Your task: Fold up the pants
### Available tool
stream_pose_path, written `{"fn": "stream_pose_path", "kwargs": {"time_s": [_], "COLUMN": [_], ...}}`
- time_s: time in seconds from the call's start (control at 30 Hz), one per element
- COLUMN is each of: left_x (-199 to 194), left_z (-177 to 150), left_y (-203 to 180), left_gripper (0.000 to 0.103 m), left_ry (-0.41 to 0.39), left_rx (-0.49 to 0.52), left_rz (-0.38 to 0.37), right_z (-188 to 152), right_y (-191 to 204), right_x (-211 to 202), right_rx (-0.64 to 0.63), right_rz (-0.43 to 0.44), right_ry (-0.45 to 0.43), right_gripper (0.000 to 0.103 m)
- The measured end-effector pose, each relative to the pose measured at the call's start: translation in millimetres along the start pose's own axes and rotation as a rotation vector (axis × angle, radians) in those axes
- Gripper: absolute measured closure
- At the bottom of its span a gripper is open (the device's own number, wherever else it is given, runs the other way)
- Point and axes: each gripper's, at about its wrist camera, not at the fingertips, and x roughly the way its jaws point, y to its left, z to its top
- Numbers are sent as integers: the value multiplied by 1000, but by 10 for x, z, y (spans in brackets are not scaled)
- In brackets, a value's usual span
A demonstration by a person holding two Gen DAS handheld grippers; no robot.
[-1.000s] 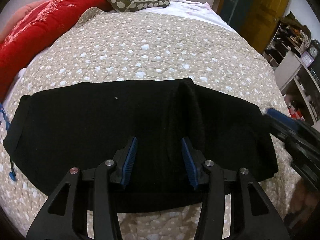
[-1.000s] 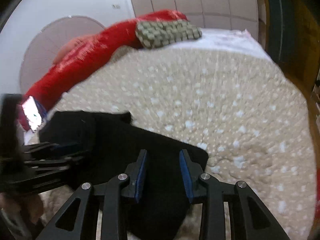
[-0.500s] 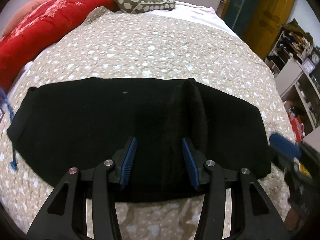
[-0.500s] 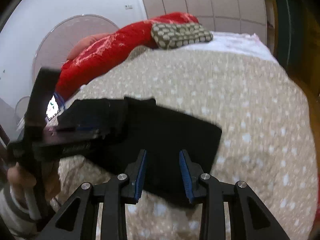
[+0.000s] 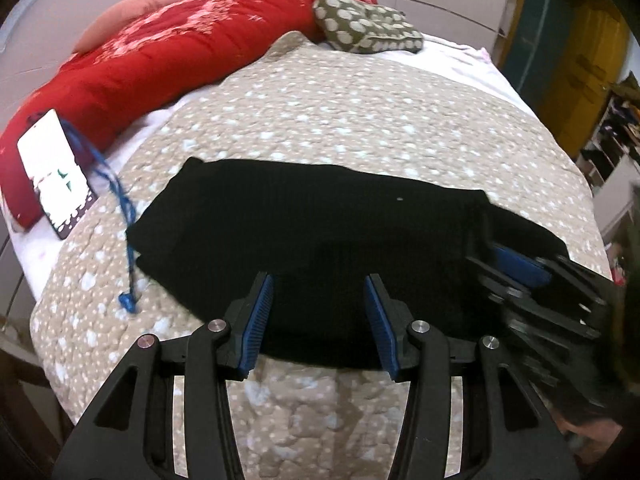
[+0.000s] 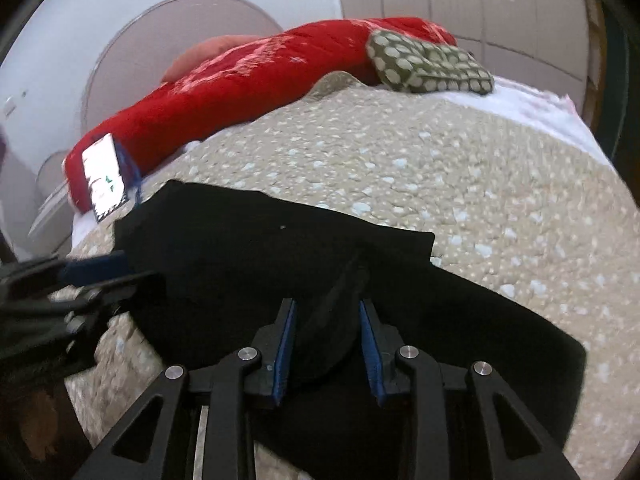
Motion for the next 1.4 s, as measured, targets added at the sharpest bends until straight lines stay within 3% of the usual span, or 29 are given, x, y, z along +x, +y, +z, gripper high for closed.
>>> {"fn": "stream_pose_path", "kwargs": {"time_s": [0.13, 0.27, 0.4, 0.57, 1.0, 1.17, 1.4], "left_x": [1, -61, -119, -175, -156, -181, -132], "left_z": [-64, -103, -103, -101, -68, -65, -87], "left_y": [20, 32, 47, 88, 146, 220, 281], "left_gripper": [56, 56, 56, 56, 56, 56, 56], "left_ry": [-7, -14, -25, -37, -23, -31, -9], "left_rx": [-1, -13, -11, -25, -46, -70, -84], "left_rz": [36, 33, 45, 43, 85, 107, 107], "right_z": [-122, -194, -169, -120, -86, -94, -62], "right_y": [-52, -101, -36, 28, -70, -101, -70], "right_x": [-306, -117, -300, -425, -381, -148, -212], "right_rx": [49, 101, 104, 78, 96, 126, 112], "right_rz": [57, 50, 77, 43, 22, 70, 78], "right_ry": [-73, 0, -52, -81, -81, -35, -60], "right_gripper": [73, 73, 73, 72, 71, 71, 71]}}
